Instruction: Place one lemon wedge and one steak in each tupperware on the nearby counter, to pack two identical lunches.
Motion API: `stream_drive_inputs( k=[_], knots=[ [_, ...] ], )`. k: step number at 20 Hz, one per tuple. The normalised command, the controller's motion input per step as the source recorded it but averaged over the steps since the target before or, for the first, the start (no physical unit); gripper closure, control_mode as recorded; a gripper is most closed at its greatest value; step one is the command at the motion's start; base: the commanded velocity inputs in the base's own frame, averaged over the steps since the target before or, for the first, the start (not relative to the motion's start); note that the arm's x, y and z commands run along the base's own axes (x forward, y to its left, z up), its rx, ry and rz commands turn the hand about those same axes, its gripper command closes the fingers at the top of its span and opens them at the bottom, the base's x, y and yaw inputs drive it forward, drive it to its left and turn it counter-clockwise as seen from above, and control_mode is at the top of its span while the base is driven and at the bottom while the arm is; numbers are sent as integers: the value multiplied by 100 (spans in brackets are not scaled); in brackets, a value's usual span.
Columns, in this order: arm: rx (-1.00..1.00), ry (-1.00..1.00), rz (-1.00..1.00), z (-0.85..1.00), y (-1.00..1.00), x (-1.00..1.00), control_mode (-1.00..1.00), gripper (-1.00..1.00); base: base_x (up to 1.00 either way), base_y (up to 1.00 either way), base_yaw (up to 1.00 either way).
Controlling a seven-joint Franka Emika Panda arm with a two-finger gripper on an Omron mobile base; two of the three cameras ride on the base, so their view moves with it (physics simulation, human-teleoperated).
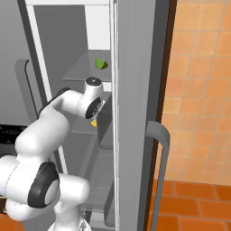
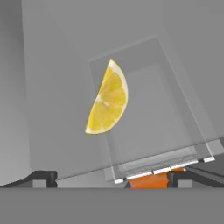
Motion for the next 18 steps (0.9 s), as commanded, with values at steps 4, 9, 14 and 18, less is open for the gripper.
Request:
stream_drive_inputs(
  k=[4,9,14,18],
  knots=[
    [0,0,0,-22,5,27,-100,-100,0,0,0],
    [0,0,0,-29,0,34,-100,-100,0,0,0],
    [0,1,0,-30,2,36,-100,-100,0,0,0],
    [0,1,0,-25,2,32,-100,-100,0,0,0]
  ],
)
